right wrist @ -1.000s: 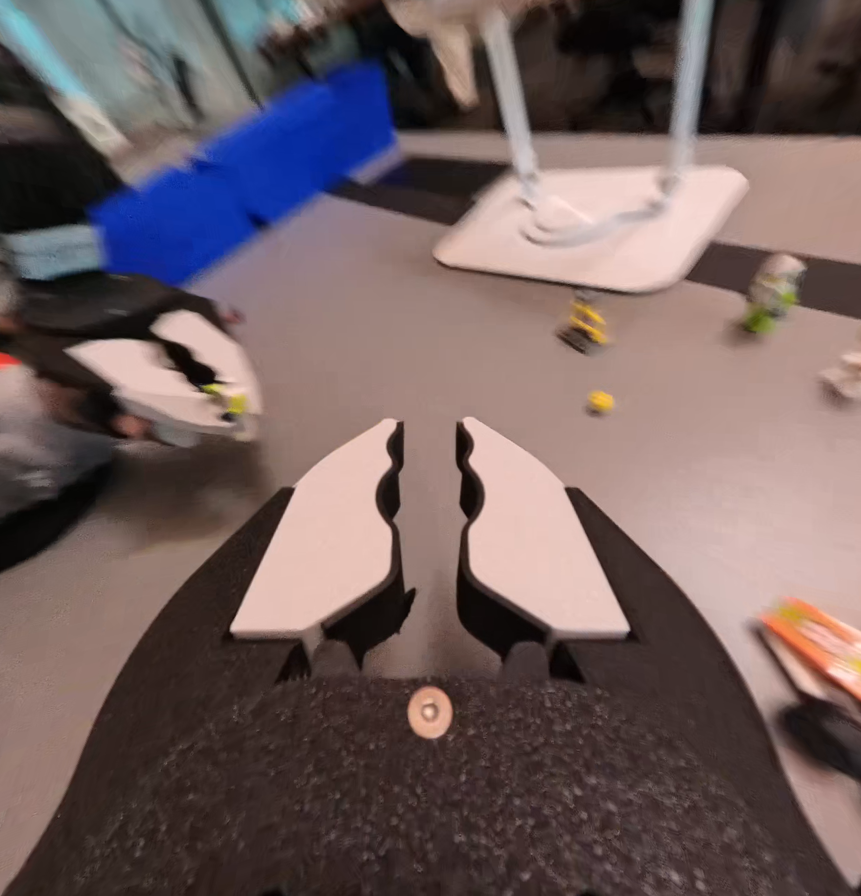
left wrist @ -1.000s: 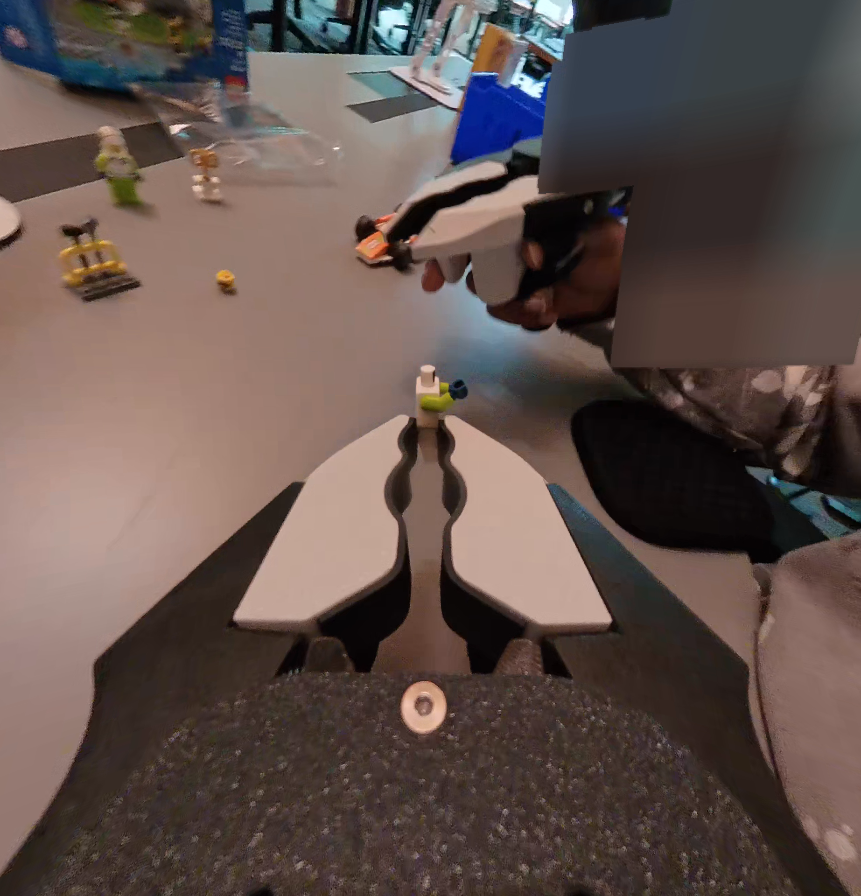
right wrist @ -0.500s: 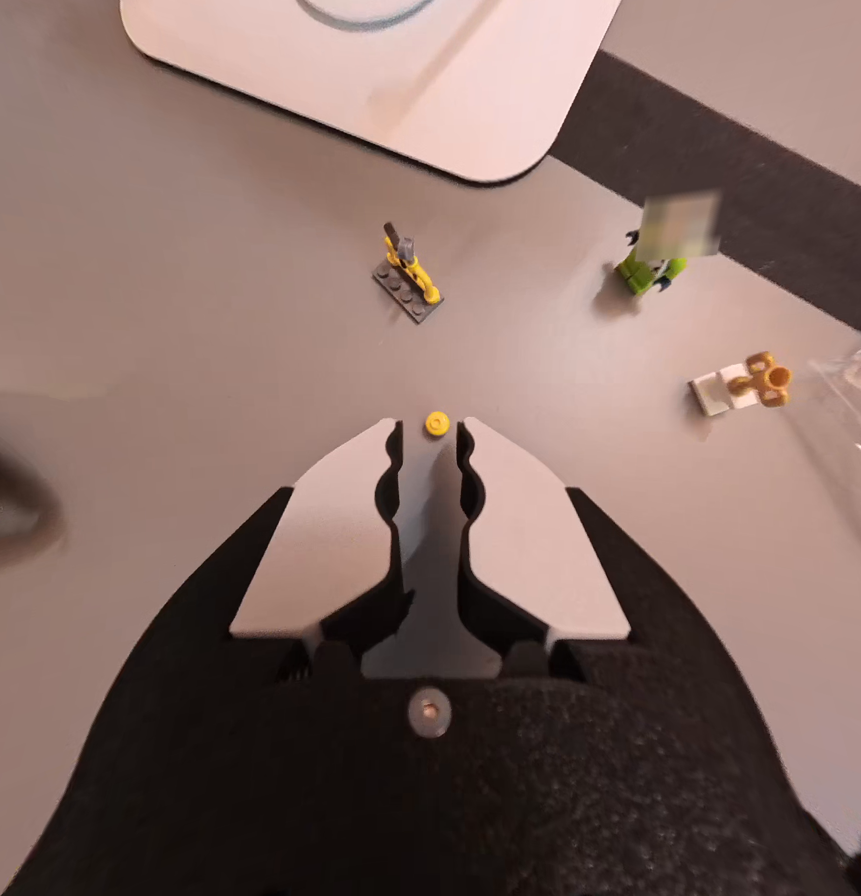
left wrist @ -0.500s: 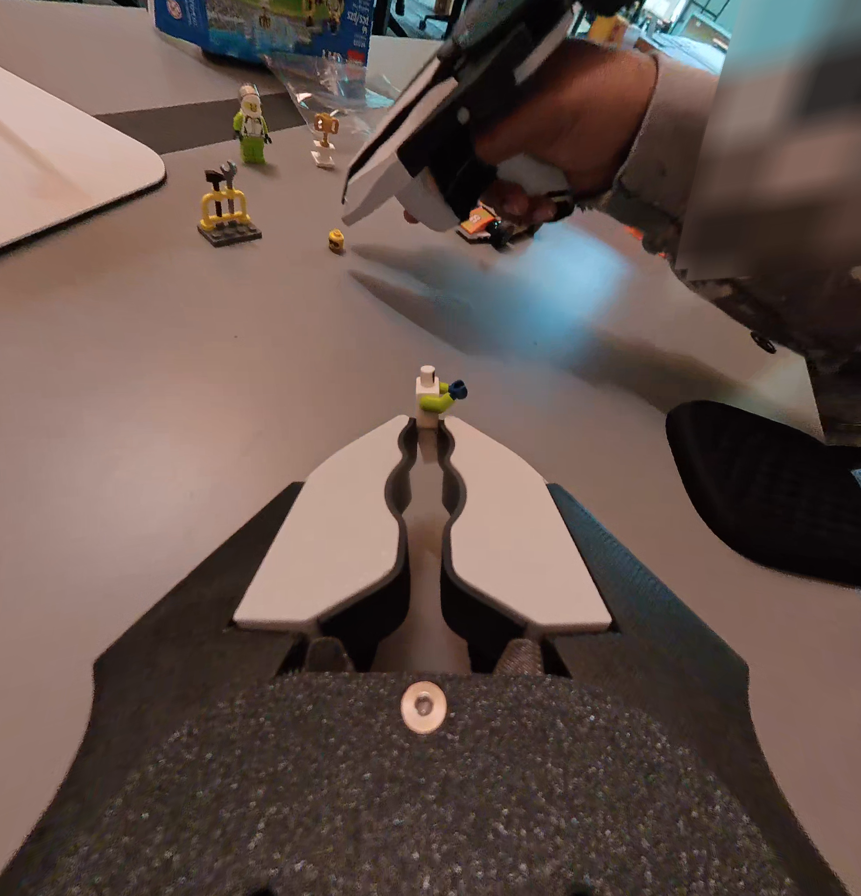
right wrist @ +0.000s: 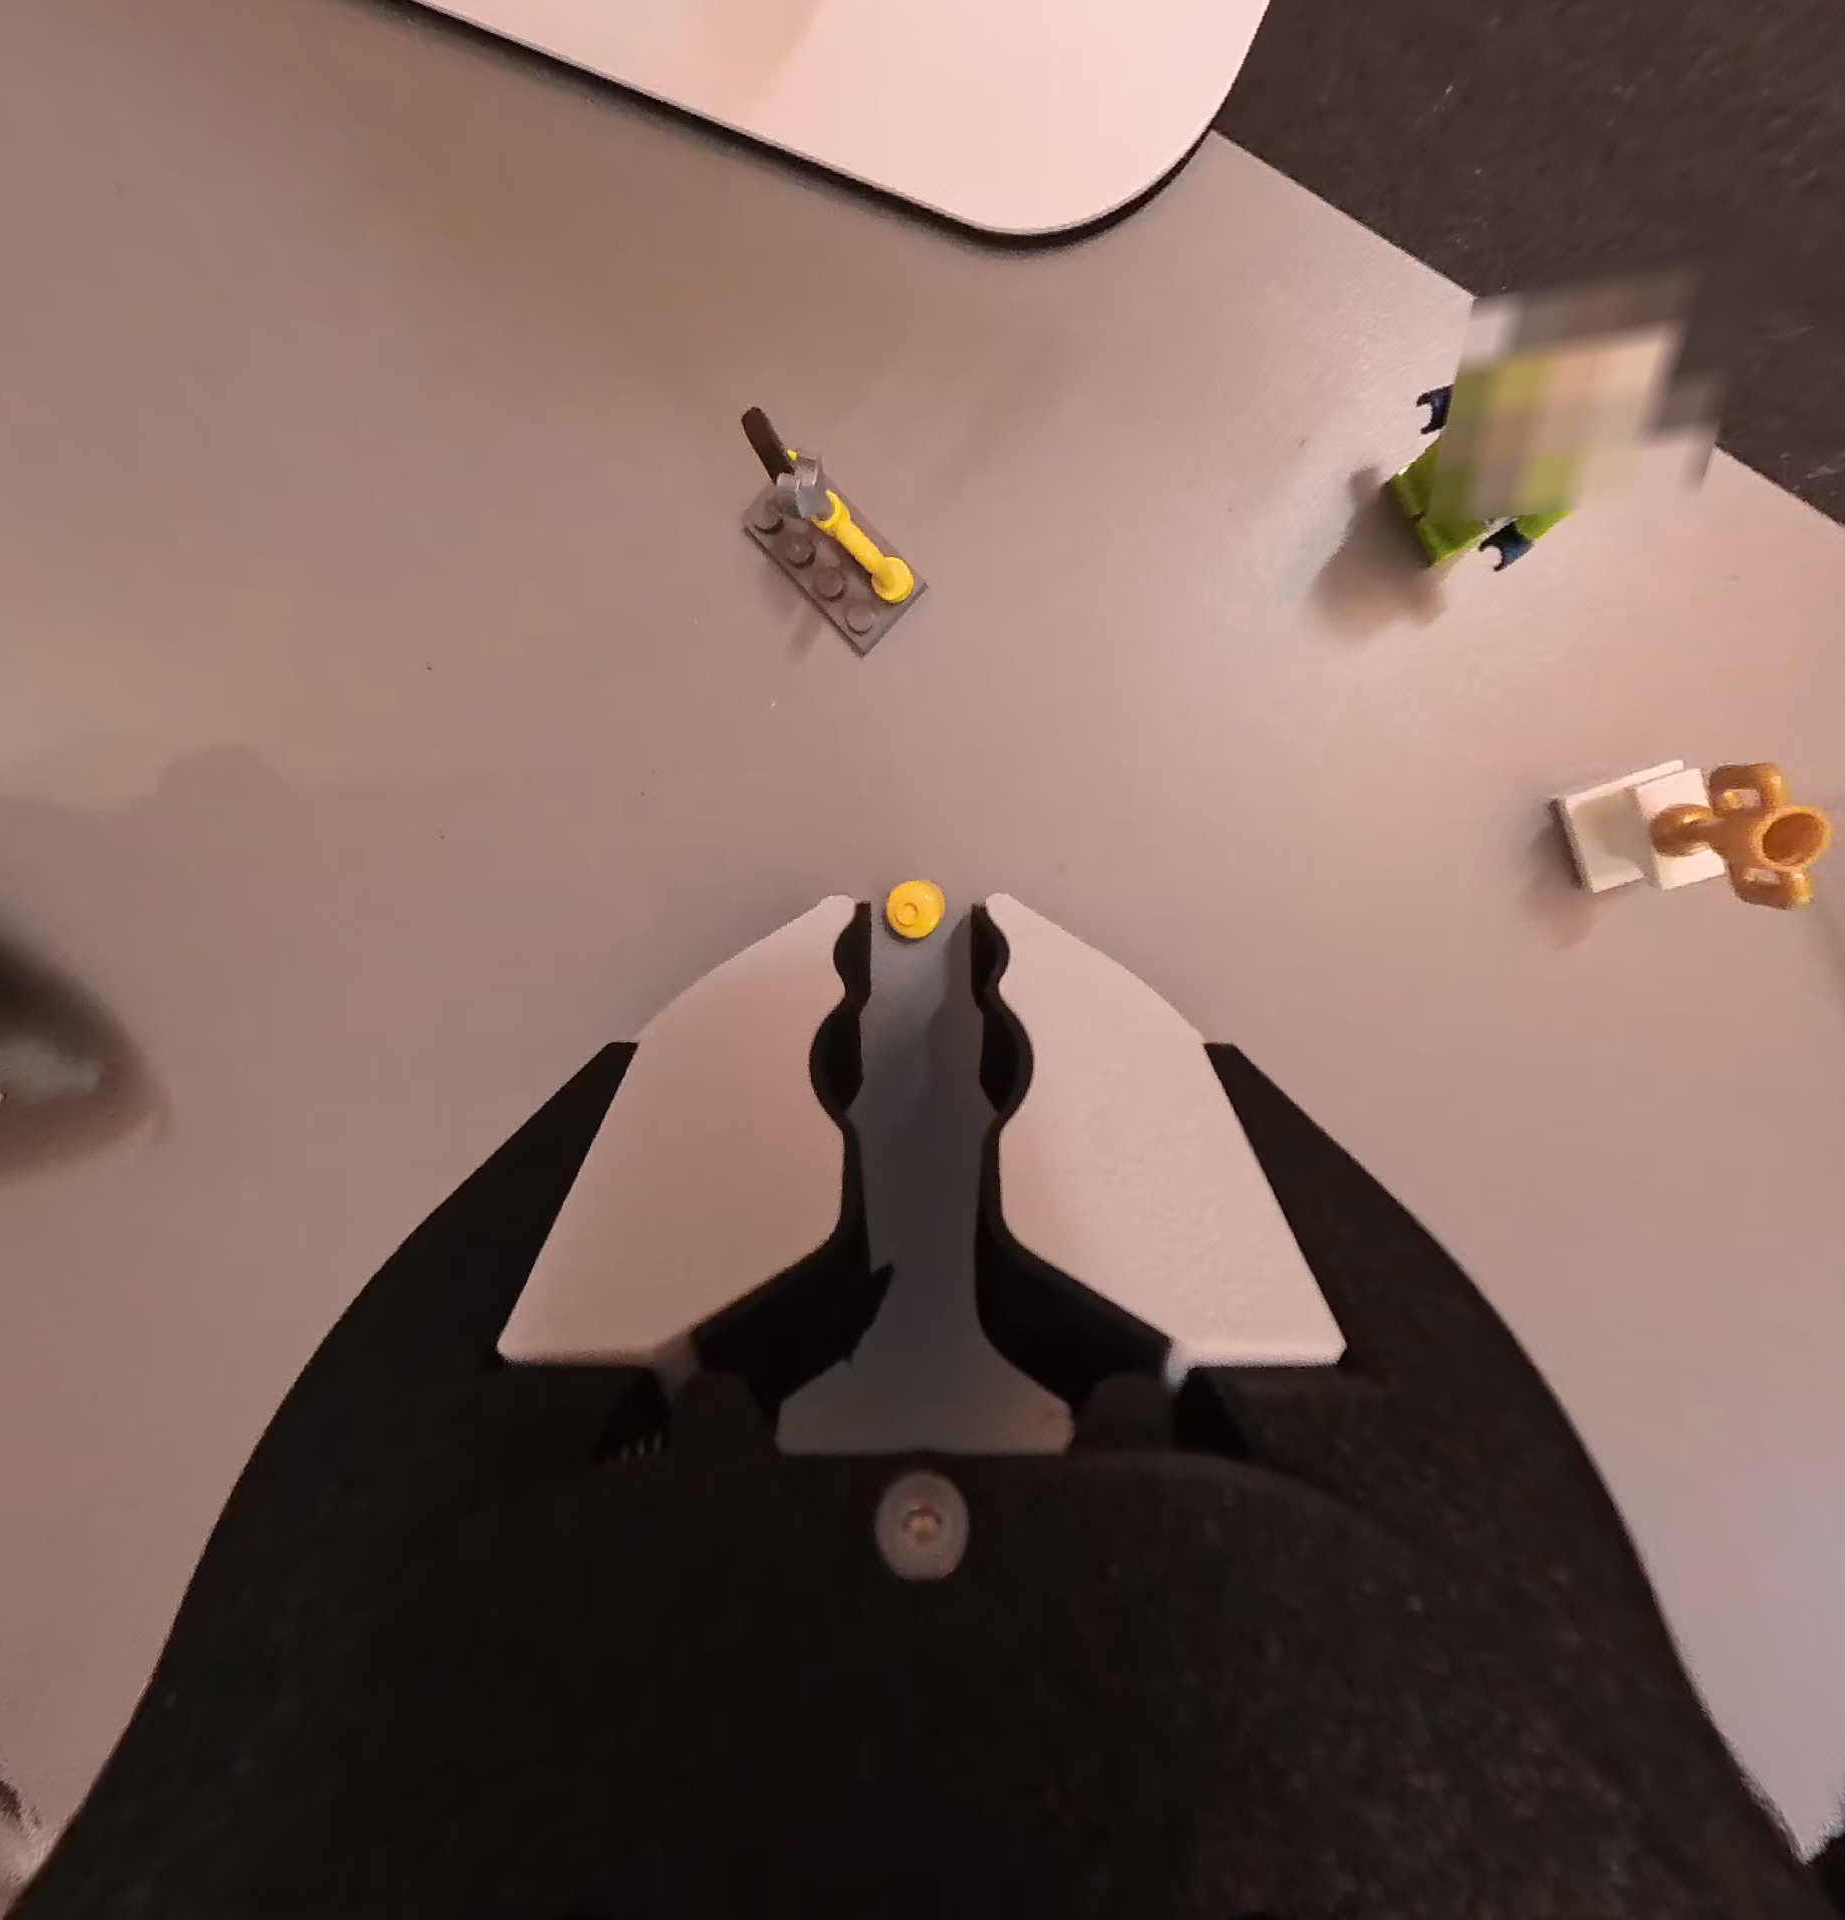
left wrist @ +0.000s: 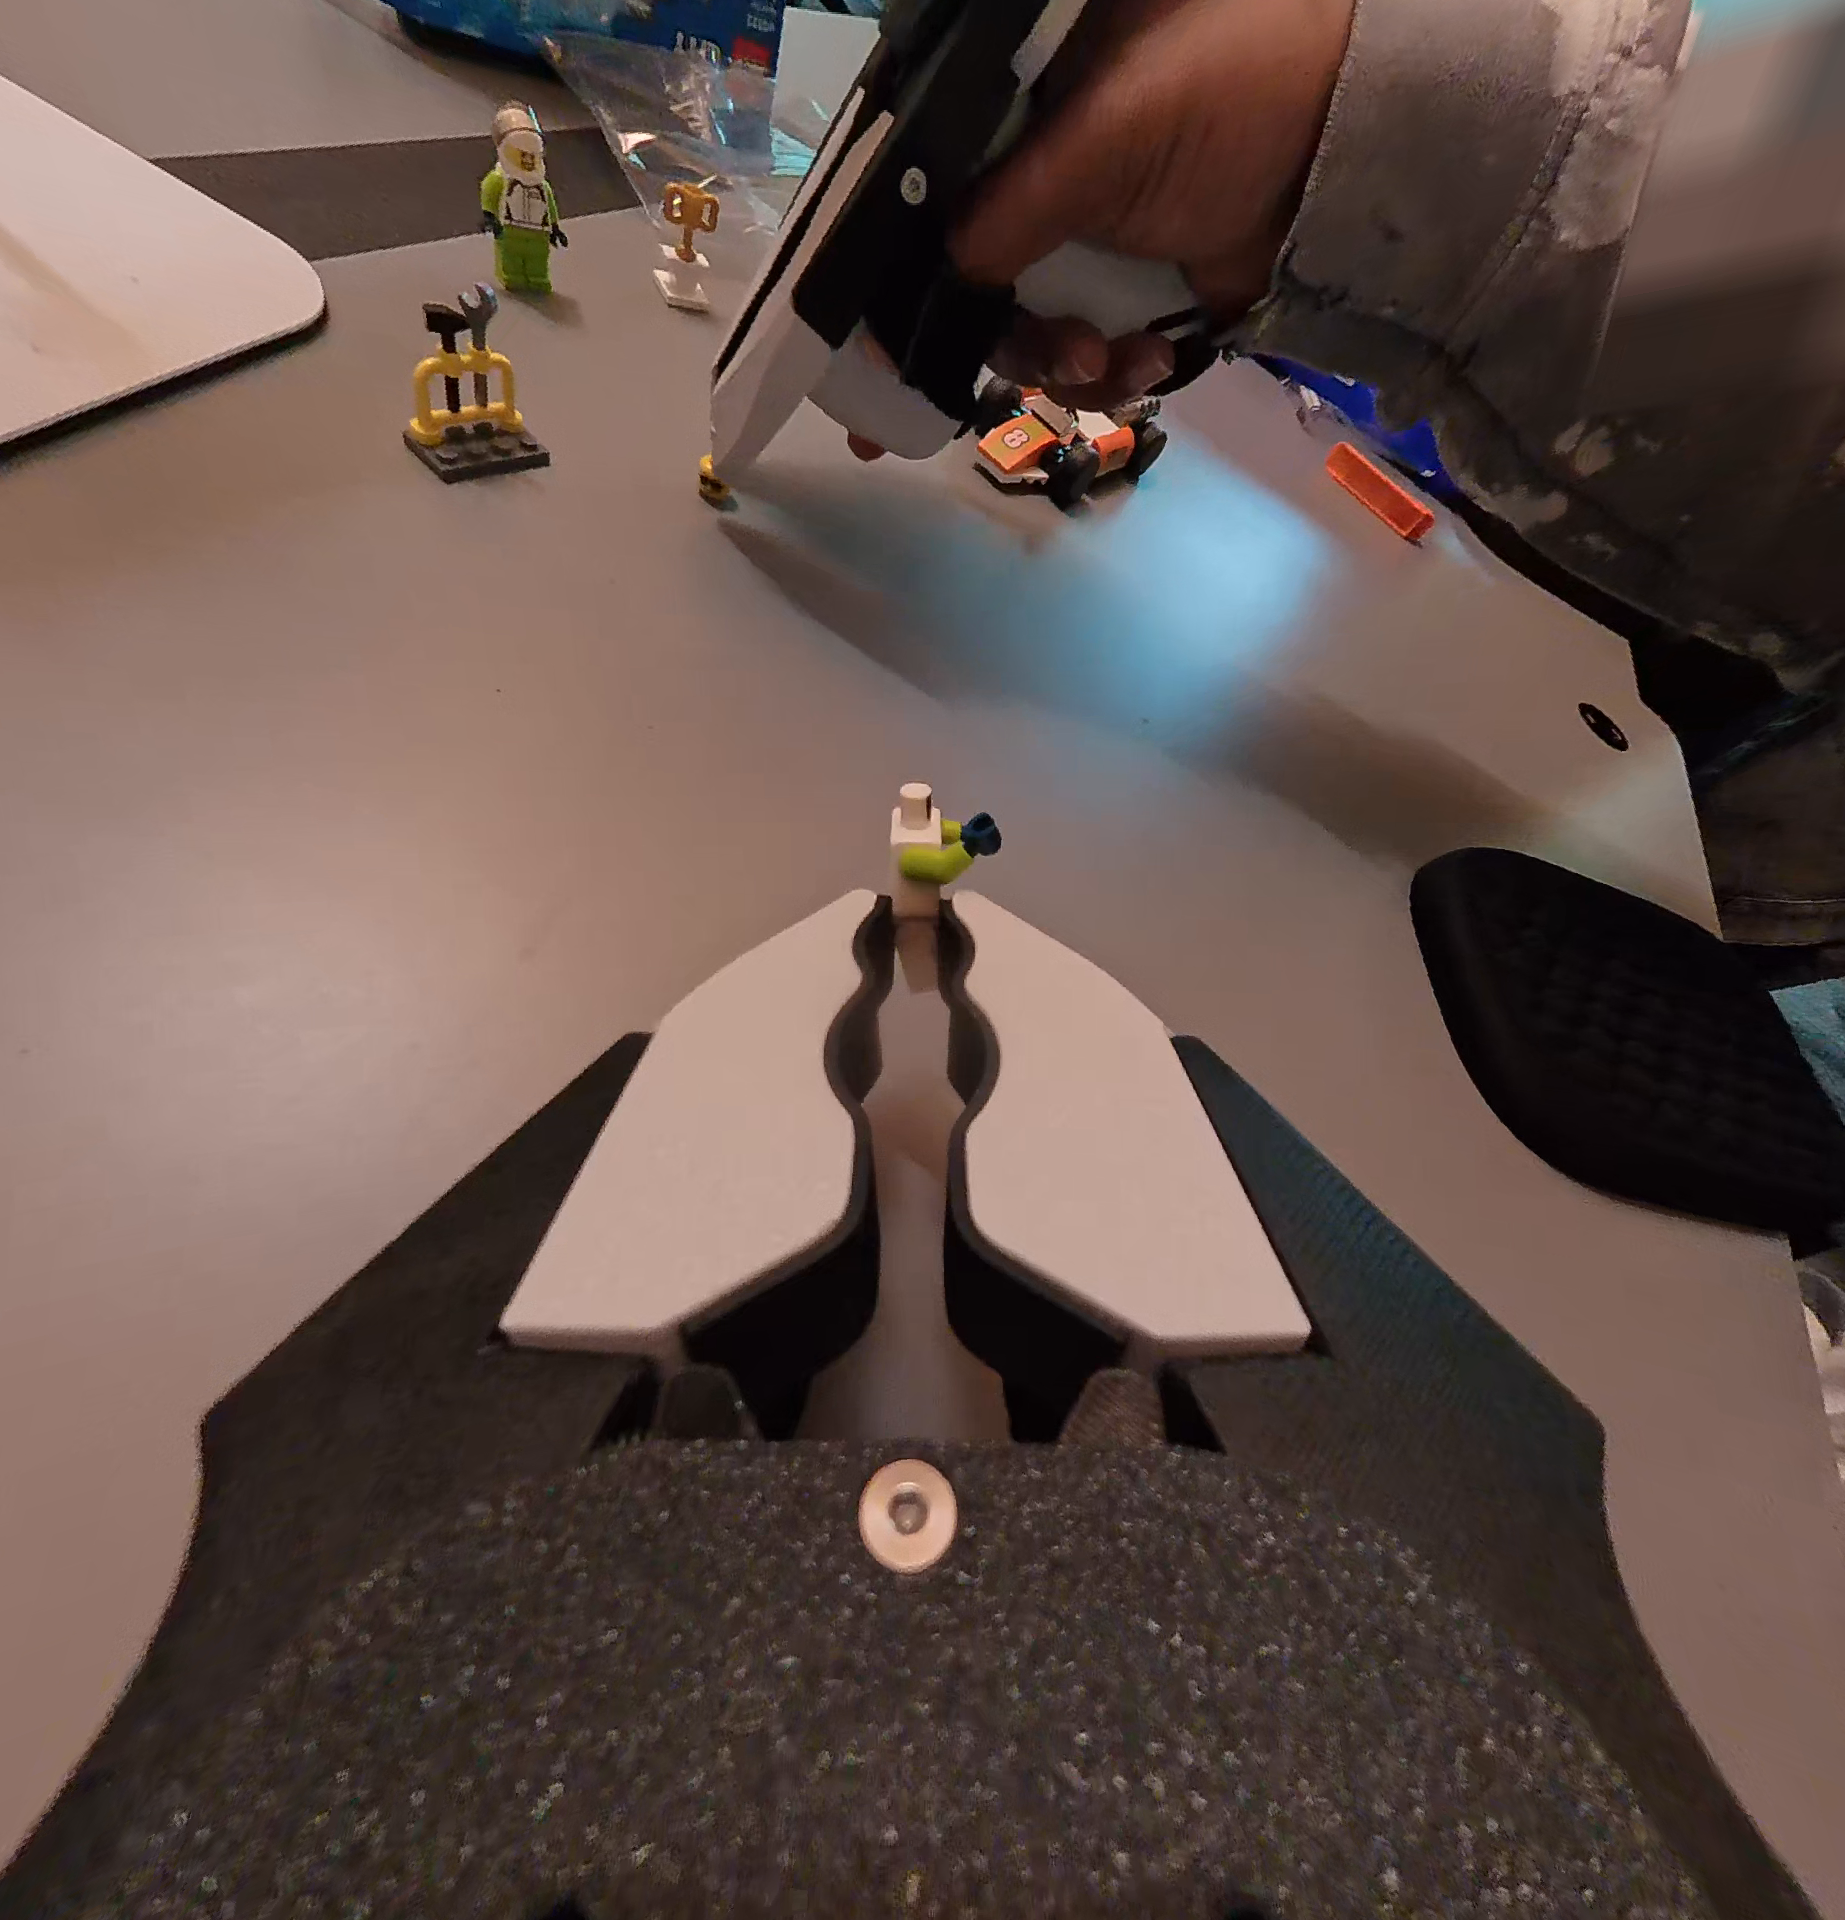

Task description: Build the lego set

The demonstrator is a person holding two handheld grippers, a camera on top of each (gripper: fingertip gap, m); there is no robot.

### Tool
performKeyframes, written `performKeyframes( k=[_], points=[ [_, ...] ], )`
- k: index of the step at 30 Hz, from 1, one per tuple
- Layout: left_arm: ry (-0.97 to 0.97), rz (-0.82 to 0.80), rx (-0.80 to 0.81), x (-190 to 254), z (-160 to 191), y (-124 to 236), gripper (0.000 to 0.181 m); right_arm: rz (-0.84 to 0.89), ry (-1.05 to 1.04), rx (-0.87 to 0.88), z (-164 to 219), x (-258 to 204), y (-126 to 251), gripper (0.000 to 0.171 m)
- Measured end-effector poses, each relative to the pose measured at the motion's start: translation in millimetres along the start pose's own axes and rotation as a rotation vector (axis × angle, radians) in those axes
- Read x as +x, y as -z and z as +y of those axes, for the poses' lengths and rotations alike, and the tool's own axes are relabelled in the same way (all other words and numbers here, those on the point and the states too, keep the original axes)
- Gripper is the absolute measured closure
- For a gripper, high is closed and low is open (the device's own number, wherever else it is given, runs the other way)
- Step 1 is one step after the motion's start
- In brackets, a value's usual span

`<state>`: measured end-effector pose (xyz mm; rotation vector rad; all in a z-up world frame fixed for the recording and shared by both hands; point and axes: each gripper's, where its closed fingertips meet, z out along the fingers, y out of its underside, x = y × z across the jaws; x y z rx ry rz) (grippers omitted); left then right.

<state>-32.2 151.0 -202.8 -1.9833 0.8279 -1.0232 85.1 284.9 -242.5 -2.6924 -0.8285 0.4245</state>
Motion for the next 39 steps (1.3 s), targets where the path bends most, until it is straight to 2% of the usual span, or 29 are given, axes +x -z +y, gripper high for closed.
performKeyframes(
  k=[18,20,22,25,27,31,34,39],
  points=[
    [0.001,0.020,-0.016,2.9,1.9,-2.5,0.174,0.032,0.042,-0.028,2.0,-2.4,-4.1,0.161],
    [0.001,0.027,-0.019,3.8,2.3,-2.5,0.174,-0.043,0.098,0.022,-2.4,-13.4,1.5,0.161],
    [0.009,0.057,-0.012,7.8,1.3,-1.7,0.174,-0.200,0.208,0.120,-8.0,-38.7,15.3,0.161],
    [0.018,0.134,0.004,18.3,-2.3,0.7,0.174,-0.439,0.424,0.287,-3.5,-85.7,49.7,0.161],
    [0.003,0.203,0.009,29.7,-3.9,1.9,0.174,-0.620,0.486,0.374,5.7,-119.7,76.9,0.161],
    [-0.039,0.309,-0.025,52.4,1.2,0.9,0.173,-0.762,0.595,0.311,36.4,-161.6,99.5,0.161],
    [-0.068,0.393,-0.052,70.4,6.1,1.8,0.174,-0.795,0.659,0.214,56.1,-181.4,102.3,0.161],
    [-0.088,0.447,-0.092,82.8,13.5,2.9,0.174,-0.809,0.672,0.072,76.7,-195.1,94.1,0.161]
  ],
)
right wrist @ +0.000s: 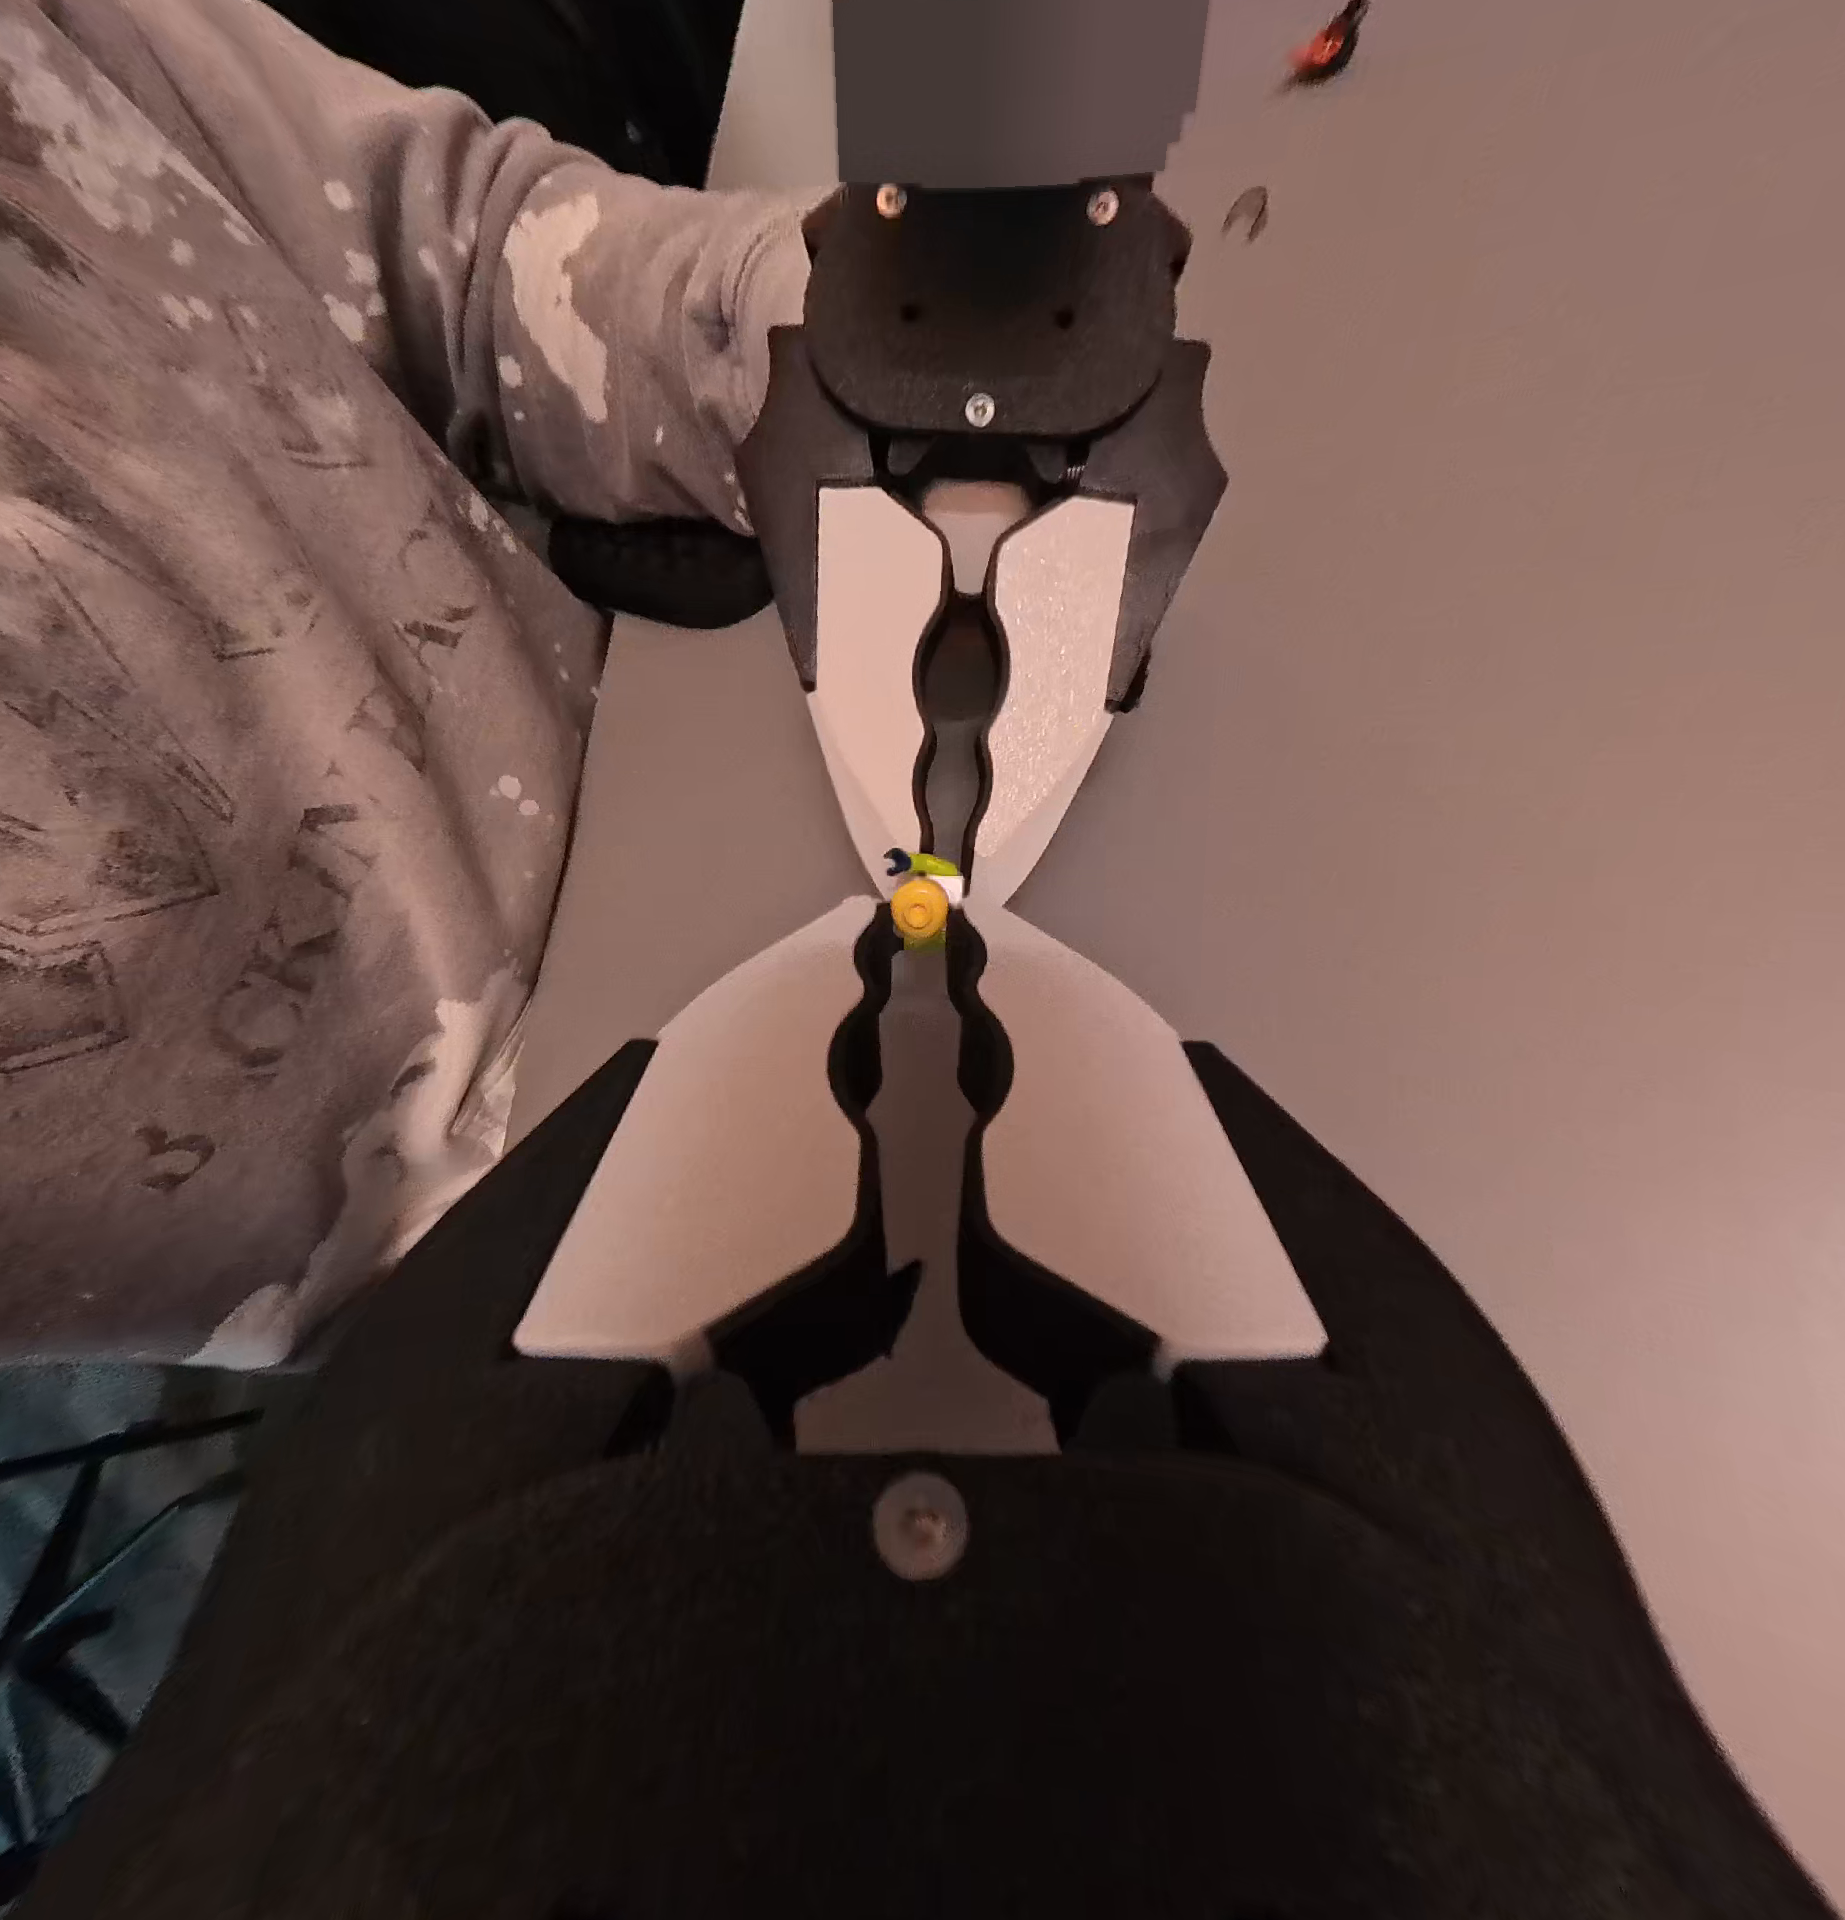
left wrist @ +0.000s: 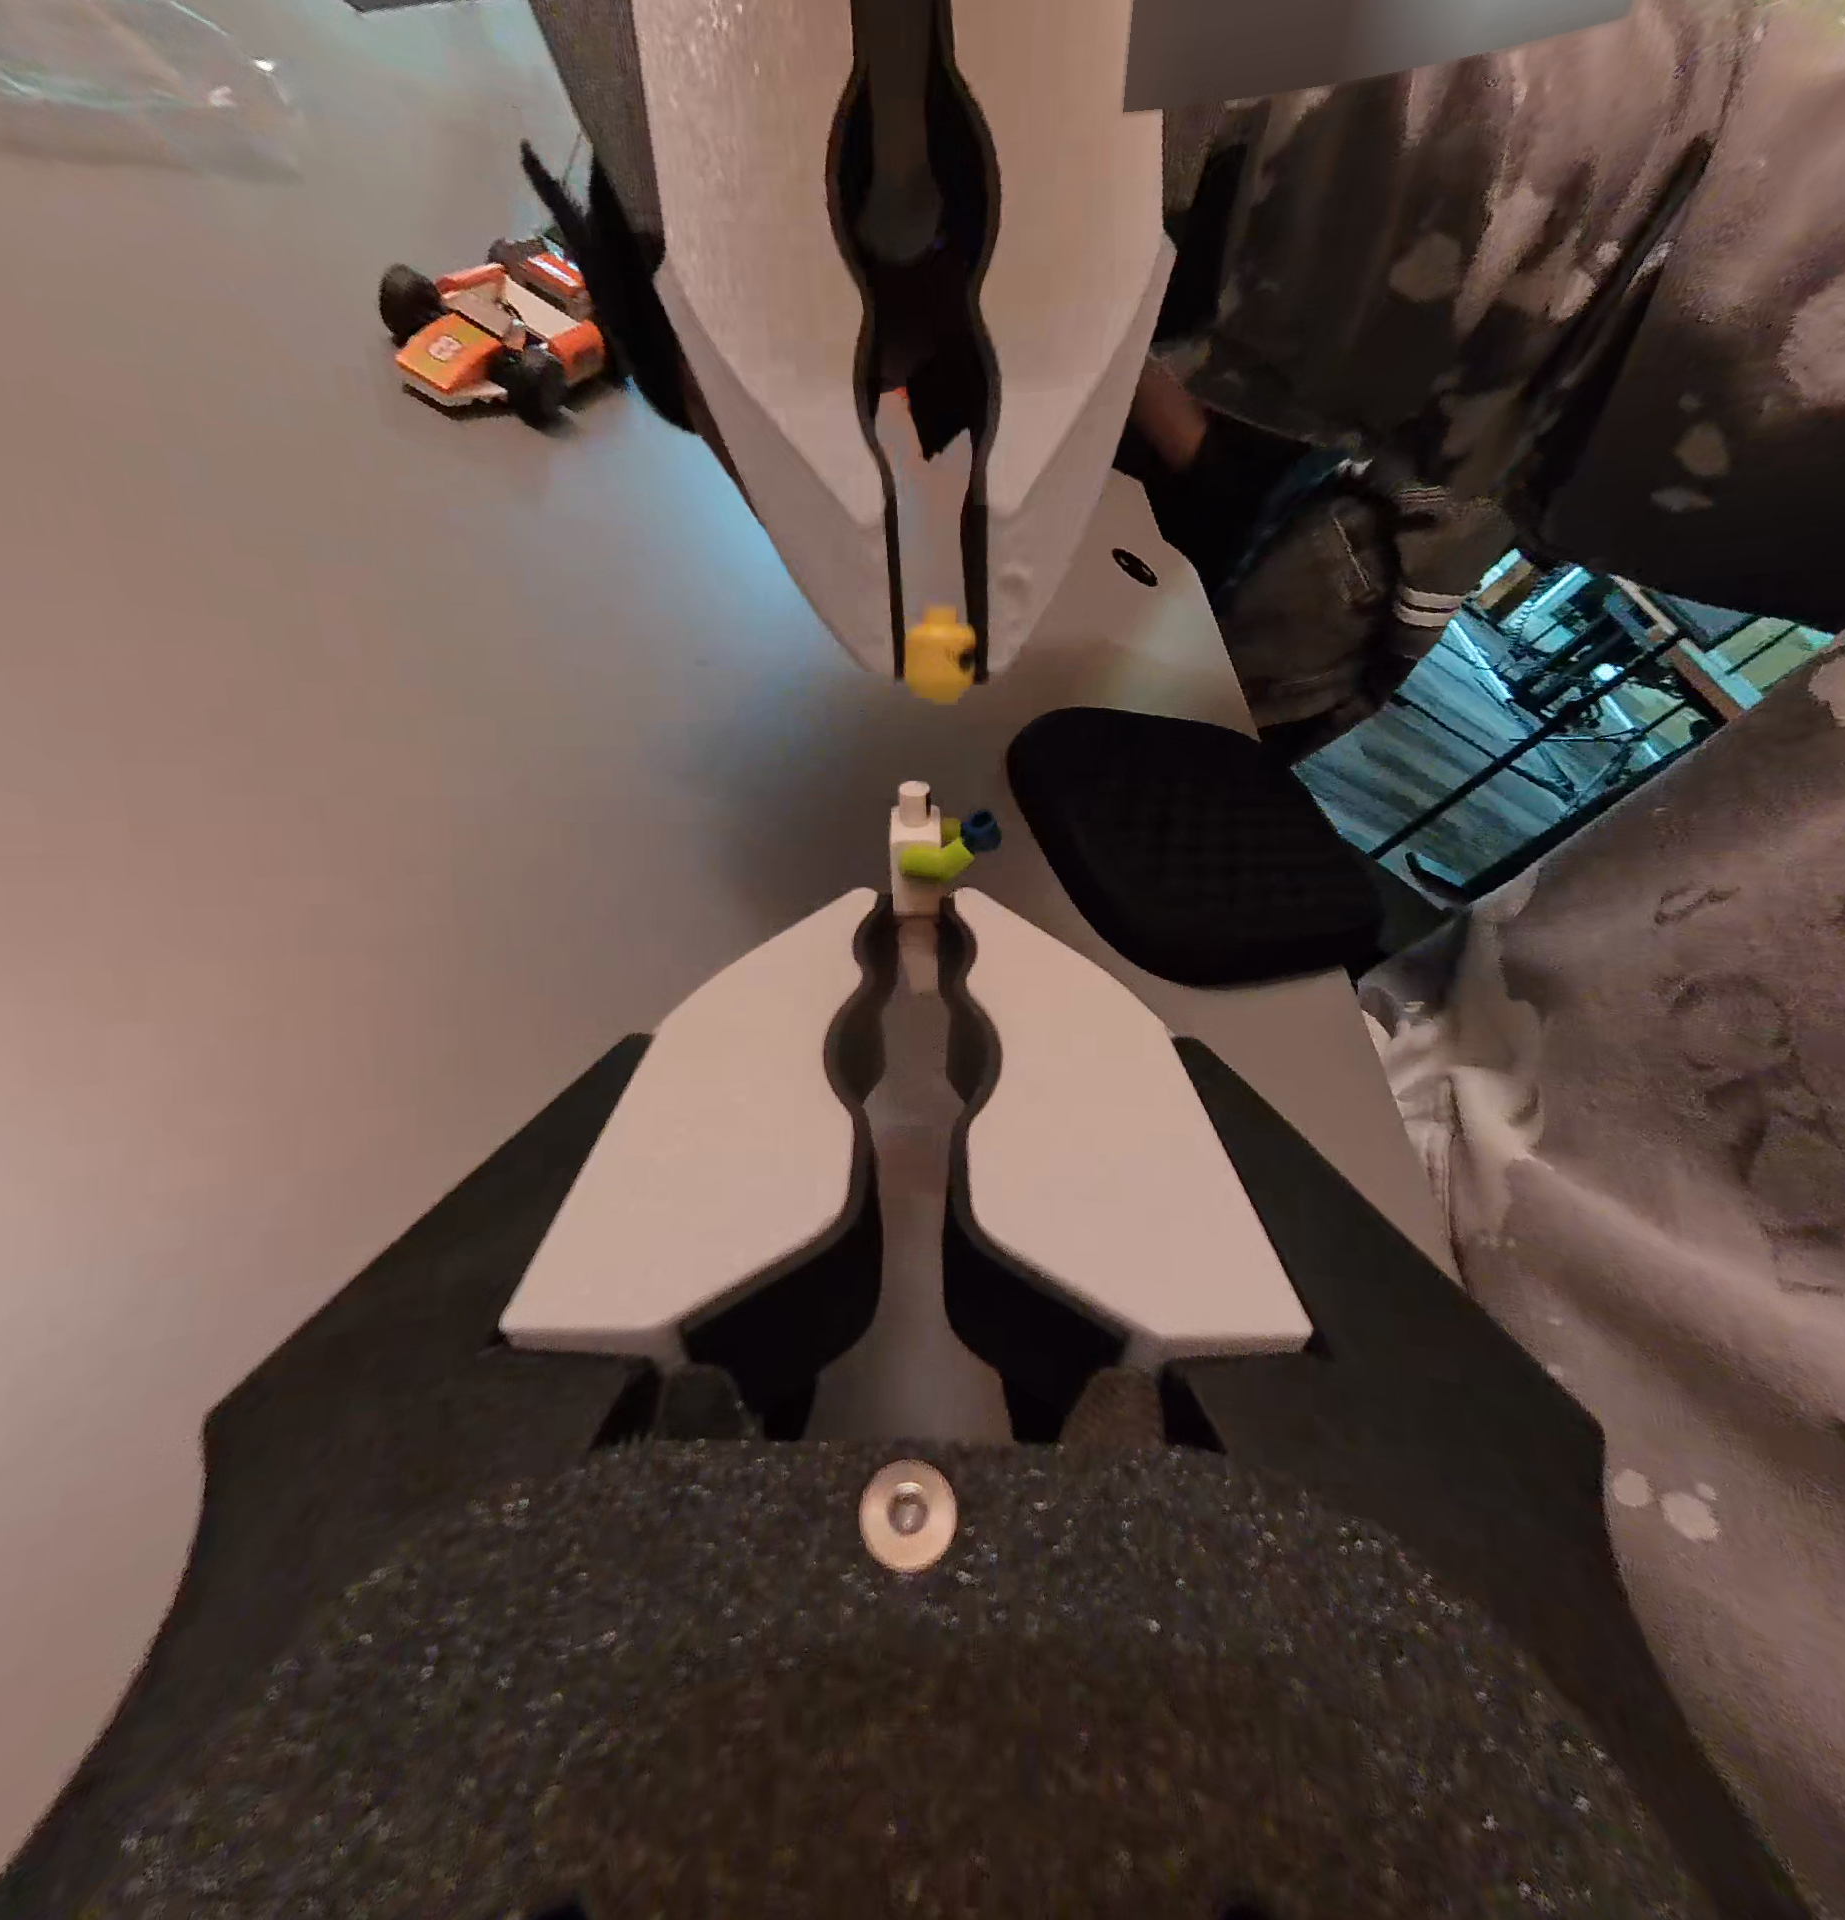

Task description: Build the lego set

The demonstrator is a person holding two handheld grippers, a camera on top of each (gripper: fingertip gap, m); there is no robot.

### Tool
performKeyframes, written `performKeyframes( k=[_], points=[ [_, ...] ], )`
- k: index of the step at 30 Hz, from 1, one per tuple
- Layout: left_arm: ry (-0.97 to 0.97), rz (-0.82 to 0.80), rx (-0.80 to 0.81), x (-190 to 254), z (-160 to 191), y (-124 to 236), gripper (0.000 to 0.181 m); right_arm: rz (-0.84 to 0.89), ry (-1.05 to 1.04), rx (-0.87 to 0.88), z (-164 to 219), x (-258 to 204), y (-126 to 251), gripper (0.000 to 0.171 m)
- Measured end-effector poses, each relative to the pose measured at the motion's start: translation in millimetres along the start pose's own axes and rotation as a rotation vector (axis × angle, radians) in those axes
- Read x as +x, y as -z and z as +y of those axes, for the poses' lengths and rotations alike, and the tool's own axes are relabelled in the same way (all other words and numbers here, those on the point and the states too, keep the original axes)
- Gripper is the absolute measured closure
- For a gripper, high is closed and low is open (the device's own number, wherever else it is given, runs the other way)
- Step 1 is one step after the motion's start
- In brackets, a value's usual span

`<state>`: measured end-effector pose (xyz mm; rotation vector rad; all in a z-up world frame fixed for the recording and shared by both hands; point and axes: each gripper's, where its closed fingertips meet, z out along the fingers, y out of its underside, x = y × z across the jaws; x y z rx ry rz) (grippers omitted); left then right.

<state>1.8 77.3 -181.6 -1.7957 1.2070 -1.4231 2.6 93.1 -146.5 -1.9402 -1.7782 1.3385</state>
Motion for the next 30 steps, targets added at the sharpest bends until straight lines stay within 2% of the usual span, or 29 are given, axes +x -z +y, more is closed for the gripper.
performKeyframes(
  k=[20,25,30],
  points=[
    [0.018,0.048,-0.074,8.3,11.6,-4.7,0.174,-0.025,-0.032,-0.098,19.1,-4.0,-17.8,0.161],
    [0.005,0.083,-0.106,15.0,16.4,-6.4,0.174,-0.066,-0.016,-0.115,22.3,-10.5,-21.4,0.161],
    [0.024,0.179,-0.069,29.3,9.9,-2.7,0.174,-0.123,0.000,-0.059,15.6,-23.0,-19.4,0.161]
  ],
)
